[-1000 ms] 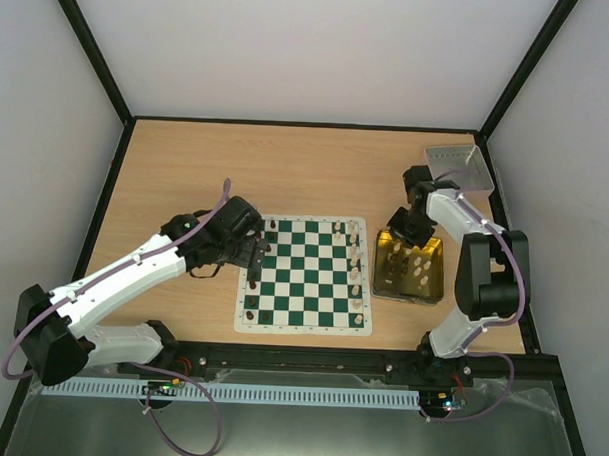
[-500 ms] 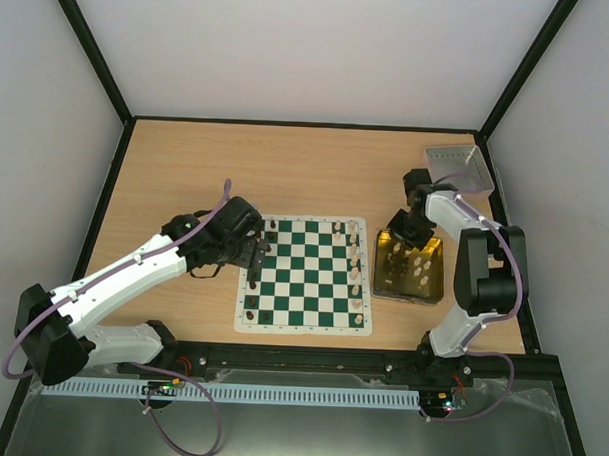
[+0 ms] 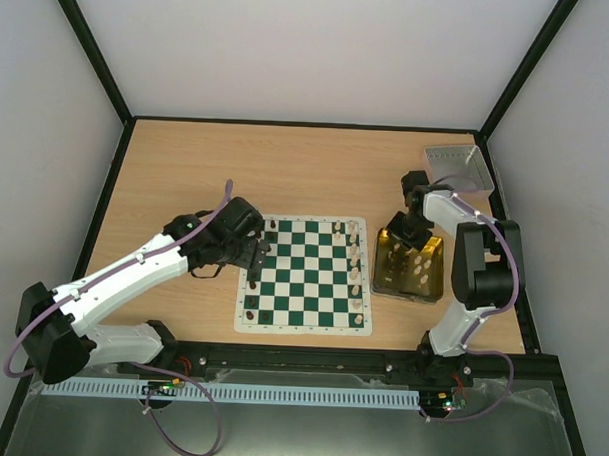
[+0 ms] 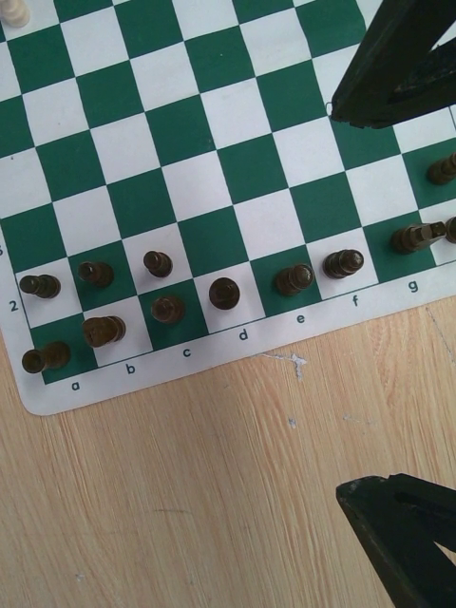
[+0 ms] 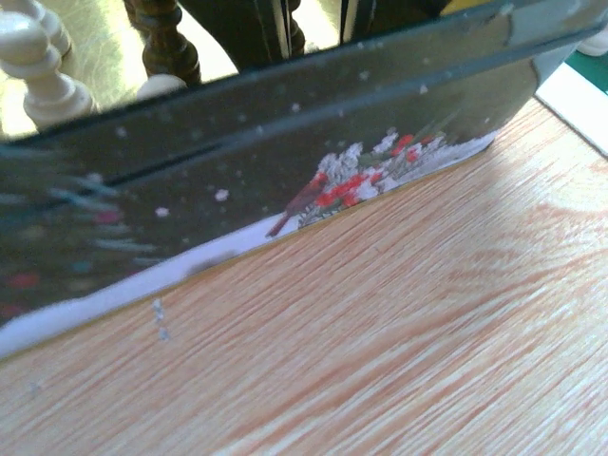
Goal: Set up the chess pieces on the board
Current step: Pick up the chess piece from the storage box, then place the chess piece on the chessboard.
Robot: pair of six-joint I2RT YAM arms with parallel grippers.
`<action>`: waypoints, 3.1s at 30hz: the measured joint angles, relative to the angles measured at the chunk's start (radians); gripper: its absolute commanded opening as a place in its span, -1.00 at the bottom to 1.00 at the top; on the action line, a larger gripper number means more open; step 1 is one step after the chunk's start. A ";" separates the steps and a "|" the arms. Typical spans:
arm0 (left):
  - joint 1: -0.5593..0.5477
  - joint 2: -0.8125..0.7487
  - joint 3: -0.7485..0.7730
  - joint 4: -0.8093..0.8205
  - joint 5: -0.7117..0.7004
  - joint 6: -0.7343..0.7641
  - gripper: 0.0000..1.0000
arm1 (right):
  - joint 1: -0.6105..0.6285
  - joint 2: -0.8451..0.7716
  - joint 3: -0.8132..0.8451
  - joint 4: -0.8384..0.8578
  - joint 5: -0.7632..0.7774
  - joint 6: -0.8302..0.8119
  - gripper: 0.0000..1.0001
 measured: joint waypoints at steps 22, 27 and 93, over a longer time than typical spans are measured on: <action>0.000 0.029 -0.010 0.013 0.019 0.000 0.98 | 0.017 -0.113 0.003 -0.031 0.029 -0.015 -0.87; 0.000 0.031 -0.010 0.017 0.020 0.000 0.98 | 0.120 -0.138 0.070 -0.092 0.061 -0.016 -0.85; 0.026 0.016 -0.010 0.027 0.010 -0.001 0.98 | 0.449 0.198 0.328 -0.200 -0.034 -0.113 -0.77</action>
